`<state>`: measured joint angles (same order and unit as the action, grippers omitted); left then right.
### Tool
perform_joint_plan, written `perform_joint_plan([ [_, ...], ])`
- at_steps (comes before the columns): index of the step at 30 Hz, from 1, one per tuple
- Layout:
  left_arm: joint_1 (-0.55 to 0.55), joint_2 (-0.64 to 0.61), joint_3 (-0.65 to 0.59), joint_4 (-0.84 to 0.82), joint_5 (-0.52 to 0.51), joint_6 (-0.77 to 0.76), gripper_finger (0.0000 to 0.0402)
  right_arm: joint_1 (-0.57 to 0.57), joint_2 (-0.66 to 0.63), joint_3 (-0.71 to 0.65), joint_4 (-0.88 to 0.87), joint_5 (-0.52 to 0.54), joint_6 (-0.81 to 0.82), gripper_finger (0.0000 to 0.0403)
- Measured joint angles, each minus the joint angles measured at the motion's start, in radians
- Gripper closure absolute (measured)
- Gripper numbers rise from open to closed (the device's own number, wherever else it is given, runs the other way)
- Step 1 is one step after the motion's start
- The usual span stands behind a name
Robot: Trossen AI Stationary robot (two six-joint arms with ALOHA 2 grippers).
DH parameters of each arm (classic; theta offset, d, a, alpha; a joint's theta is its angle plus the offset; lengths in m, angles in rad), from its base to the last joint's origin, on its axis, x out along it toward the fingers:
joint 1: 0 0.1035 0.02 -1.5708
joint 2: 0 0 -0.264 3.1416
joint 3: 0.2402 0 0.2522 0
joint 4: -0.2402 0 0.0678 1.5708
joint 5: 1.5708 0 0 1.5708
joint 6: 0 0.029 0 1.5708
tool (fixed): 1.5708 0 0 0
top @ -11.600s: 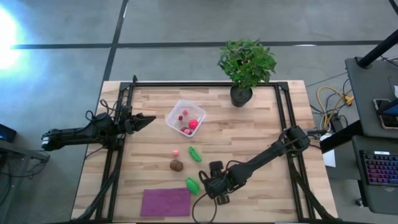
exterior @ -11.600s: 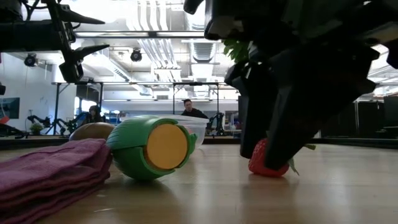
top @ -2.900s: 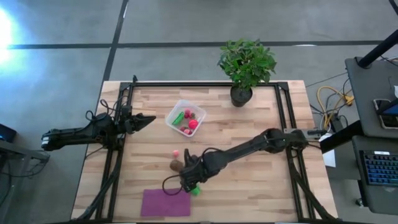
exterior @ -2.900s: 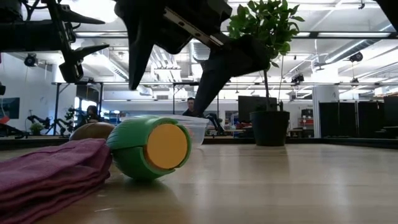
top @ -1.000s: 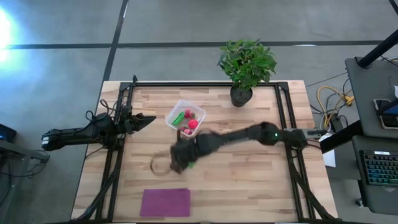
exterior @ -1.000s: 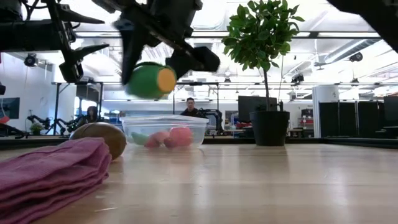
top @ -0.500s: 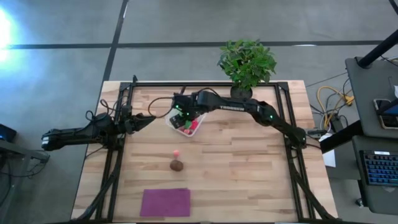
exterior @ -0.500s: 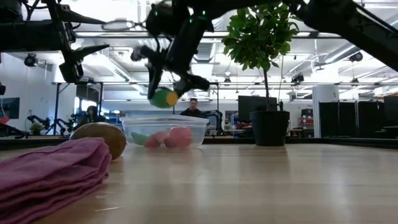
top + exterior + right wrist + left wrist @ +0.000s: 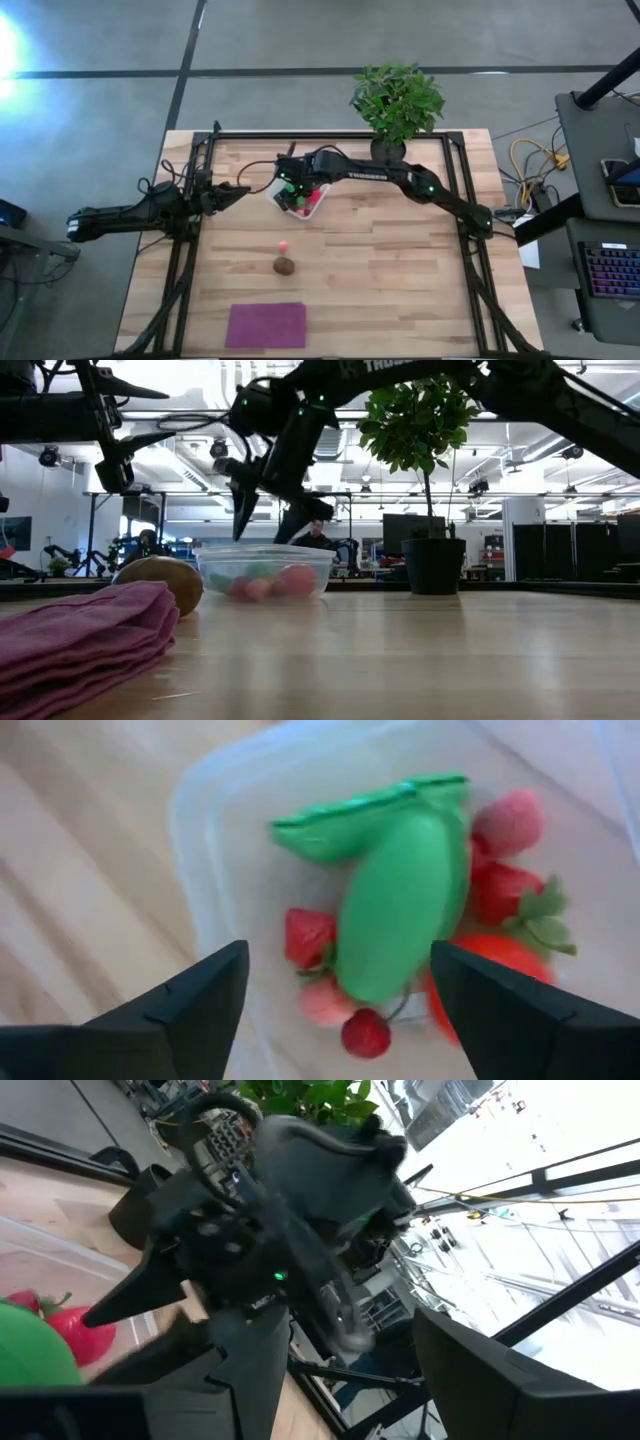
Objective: Pick and placing Produce into tupperware
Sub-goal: Put the peach into the transparent bin
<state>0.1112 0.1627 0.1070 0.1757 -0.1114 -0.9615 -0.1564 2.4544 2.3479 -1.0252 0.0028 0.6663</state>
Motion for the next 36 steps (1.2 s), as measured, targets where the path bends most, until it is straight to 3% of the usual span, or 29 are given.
perform_joint_plan([
  [5,-0.001,0.000,0.000,0.000,0.002,0.000,0.0201,0.055,-0.059,0.008,-0.011,-0.011,-0.066,0.0091],
  [11,0.000,0.000,0.000,0.000,0.000,0.000,0.0201,0.137,-0.064,0.006,-0.139,-0.114,0.062,0.0104],
  [16,0.000,0.000,0.000,0.000,-0.001,0.000,0.0201,0.218,-0.027,0.004,-0.039,-0.122,0.165,0.0120],
  [23,0.000,0.000,0.000,0.000,0.000,0.000,0.0201,0.227,0.050,0.003,0.077,-0.095,0.317,0.0141],
  [32,0.000,-0.001,0.000,0.000,0.000,0.000,0.0201,0.228,0.118,0.002,0.101,-0.085,0.329,0.0145],
  [36,0.000,0.000,0.000,0.000,0.000,0.000,0.0201,0.238,0.131,0.002,0.147,-0.030,0.317,0.0145],
])
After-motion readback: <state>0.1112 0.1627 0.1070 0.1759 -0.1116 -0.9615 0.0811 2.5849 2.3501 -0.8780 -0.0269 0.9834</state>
